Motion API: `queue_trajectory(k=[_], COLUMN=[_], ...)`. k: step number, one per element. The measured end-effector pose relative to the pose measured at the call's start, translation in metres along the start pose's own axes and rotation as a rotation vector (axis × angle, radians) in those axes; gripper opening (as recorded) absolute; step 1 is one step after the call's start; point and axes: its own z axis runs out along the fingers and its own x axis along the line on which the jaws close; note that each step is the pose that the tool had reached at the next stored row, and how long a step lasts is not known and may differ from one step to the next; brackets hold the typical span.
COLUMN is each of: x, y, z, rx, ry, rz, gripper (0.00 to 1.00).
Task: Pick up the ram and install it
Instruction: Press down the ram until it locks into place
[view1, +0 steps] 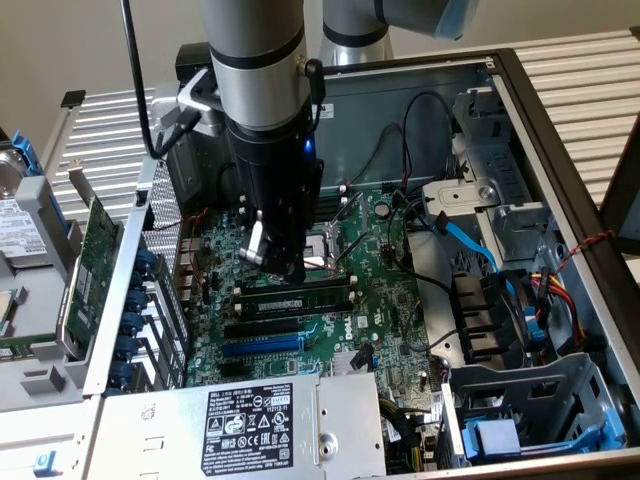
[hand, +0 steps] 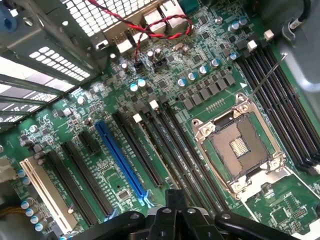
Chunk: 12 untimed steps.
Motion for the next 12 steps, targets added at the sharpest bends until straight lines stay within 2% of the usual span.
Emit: queue_trajectory(k=[12], x=[0.0], y=[0.0], z=[0.0003], rx=[0.0071], ry=[0.0036], rz=[0.182], gripper=[0.11])
